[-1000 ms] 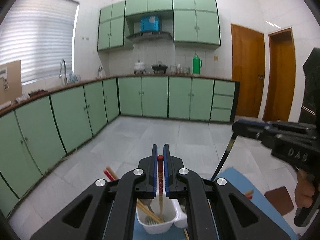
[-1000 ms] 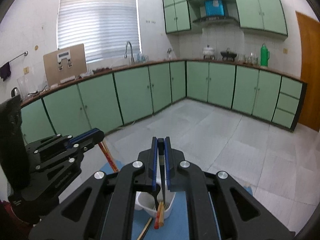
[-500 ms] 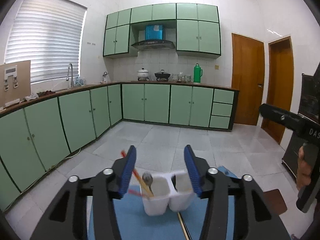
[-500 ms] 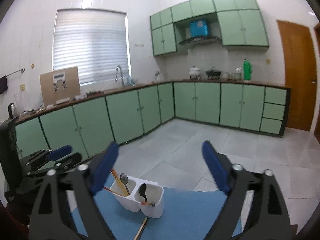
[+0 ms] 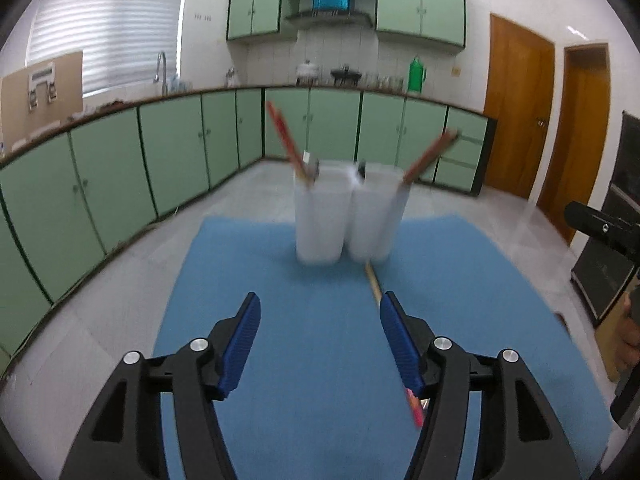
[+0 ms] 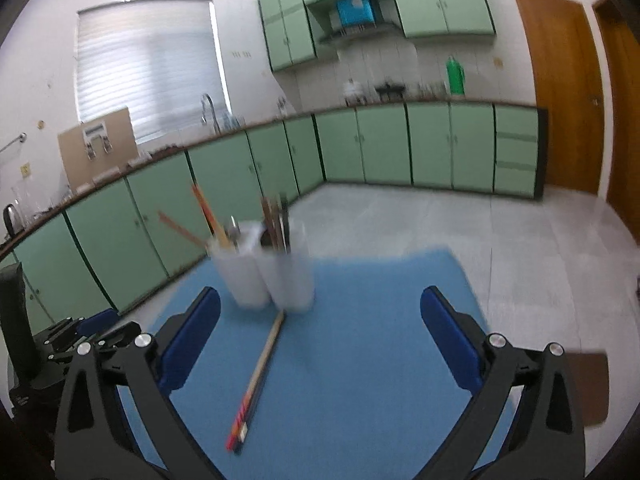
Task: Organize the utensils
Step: 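Move both open grippers back over the last two chopsticks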
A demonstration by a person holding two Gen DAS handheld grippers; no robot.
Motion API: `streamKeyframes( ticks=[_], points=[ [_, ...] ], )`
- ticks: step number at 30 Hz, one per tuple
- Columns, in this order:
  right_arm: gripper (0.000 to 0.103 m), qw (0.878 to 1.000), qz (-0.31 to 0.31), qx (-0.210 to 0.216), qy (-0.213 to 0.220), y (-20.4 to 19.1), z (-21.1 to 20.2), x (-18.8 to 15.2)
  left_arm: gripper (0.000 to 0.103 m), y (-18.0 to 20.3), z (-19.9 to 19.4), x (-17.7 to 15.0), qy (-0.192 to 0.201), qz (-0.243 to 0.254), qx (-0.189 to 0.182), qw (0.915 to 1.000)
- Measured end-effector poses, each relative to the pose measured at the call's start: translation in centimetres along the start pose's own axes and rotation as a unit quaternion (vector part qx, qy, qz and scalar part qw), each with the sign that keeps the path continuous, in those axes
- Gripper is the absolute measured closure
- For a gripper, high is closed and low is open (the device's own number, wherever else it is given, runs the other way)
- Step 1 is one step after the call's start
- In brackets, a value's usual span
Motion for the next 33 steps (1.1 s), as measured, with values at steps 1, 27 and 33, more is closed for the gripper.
streamKeyframes(
  ticks=[1,27,33],
  points=[
    [0.006,1.0,0.001,-0.002,-0.009,-0.3,0.2,-0.9,0.042,-0.3,0.2,-0.7,-0.005,0.001,0.005,1.0],
    [0.006,0.989,-0.023,0.026,-0.147,-9.0,4.9,-12.2,0.041,-4.5,3.0,-8.3,-0.108,-0.013,0.054,0.9926],
    [0.006,0.984,-0.044,0.024,-0.172,-10.5,5.8,-12.8,0.041,-5.3,3.1,-8.4,-0.112,-0.031,0.054,0.9917]
  ],
)
Point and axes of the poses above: each gripper's, at about its wrist camera, not at the fingertips, and z roughly the way its jaws point, y to its right, x to its top, the point moved 4 cm from there along z, roughly the way its jaws point, and after that the axes turned 14 degrees about -z, right-handed, at the moved point
